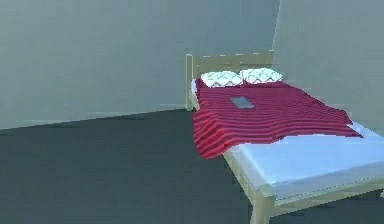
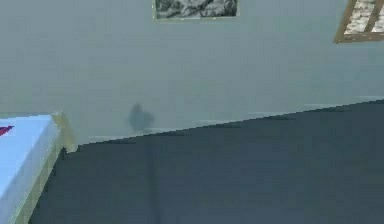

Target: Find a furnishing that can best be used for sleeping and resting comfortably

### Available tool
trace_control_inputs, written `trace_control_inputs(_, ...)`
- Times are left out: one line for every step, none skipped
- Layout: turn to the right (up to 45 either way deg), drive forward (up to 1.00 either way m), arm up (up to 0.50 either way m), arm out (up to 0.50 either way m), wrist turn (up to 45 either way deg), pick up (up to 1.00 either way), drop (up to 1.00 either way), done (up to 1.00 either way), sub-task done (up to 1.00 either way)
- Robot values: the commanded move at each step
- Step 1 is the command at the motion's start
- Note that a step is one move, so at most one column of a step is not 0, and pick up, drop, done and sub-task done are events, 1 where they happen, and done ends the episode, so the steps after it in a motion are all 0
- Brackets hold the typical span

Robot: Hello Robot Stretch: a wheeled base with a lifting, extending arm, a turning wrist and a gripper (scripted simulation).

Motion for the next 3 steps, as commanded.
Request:
trace_control_inputs(-3.0,0.00,0.00,0.00,0.0,0.00,0.00,0.00,0.00)
trace_control_inputs(0.0,0.10,0.00,0.00,0.0,0.00,0.00,0.00,0.00)
trace_control_inputs(24.0,0.00,0.00,0.00,0.0,0.00,0.00,0.00,0.00)
